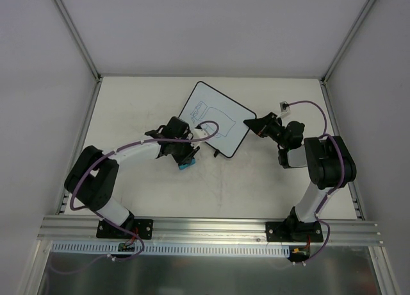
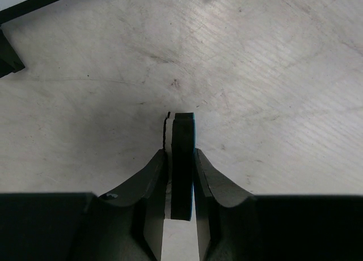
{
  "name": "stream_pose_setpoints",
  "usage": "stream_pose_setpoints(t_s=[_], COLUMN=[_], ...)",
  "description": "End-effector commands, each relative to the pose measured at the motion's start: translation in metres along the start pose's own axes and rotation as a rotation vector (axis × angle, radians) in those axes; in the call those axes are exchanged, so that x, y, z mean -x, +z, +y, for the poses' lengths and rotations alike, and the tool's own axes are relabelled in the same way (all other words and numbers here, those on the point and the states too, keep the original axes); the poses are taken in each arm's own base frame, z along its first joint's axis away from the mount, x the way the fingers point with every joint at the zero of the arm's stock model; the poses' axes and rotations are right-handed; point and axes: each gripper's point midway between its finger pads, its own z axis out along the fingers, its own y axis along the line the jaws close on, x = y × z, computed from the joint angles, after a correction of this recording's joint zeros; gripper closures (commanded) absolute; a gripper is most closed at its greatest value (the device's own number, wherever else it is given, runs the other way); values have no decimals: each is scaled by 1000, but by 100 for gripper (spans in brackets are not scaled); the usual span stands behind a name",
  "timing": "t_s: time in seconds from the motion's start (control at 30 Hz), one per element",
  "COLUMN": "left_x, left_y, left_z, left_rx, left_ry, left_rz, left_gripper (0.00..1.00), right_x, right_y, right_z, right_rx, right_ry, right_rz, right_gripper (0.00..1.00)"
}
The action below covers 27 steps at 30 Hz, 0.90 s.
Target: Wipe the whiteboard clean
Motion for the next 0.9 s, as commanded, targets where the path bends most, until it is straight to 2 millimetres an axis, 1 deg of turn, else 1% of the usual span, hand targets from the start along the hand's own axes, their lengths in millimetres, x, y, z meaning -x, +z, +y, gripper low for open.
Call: stream_pose_setpoints(t_s=[0.0, 0.1, 0.17, 0.2, 0.3, 0.33, 0.37, 0.43, 0.47, 0.5, 0.57, 0.6, 0.67, 0.7, 0.73, 0.87], left_x=[29, 39, 45, 45, 42, 37, 34, 27, 26, 19, 11, 5, -6, -15, -26, -47], left_y=[-24, -41, -55, -58, -66, -67, -73, -78, -81, -85, -85, -87, -84, -83, -81, -67], left_z=[-5, -8, -7, -6, 7, 12, 23, 32, 33, 45, 50, 57, 63, 69, 72, 74], left_rx=[-14, -56, -72, -72, -30, -13, -4, -25, -54, -43, -58, -46, -28, 15, 28, 17], left_ry=[0, -64, -143, -183, -336, -379, -474, -555, -600, -652, -719, -757, -808, -851, -886, -945], left_rz=[-98, -168, -213, -220, -233, -232, -247, -264, -274, -286, -285, -288, -271, -257, -243, -191], left_gripper=[89, 87, 87, 87, 86, 86, 86, 91, 92, 93, 92, 92, 91, 91, 89, 89], right_x=[7, 7, 8, 8, 7, 8, 7, 8, 8, 8, 8, 7, 7, 7, 8, 8], right_y=[4, 5, 5, 5, 6, 6, 6, 6, 5, 5, 5, 5, 5, 5, 5, 5], right_z=[-1, -1, -1, -1, -1, -1, -1, -1, -1, 0, 0, 0, 0, 0, -1, -1], right_rx=[6, 7, 6, 8, 9, 8, 10, 10, 10, 11, 11, 11, 11, 11, 10, 11], right_ry=[-39, -40, -40, -39, -36, -37, -37, -38, -37, -39, -39, -38, -37, -37, -37, -37], right_rz=[-16, -16, -17, -17, -16, -17, -14, -16, -16, -17, -17, -15, -15, -15, -16, -15], right_gripper=[89, 89, 89, 89, 89, 89, 89, 89, 89, 89, 89, 89, 89, 89, 89, 89])
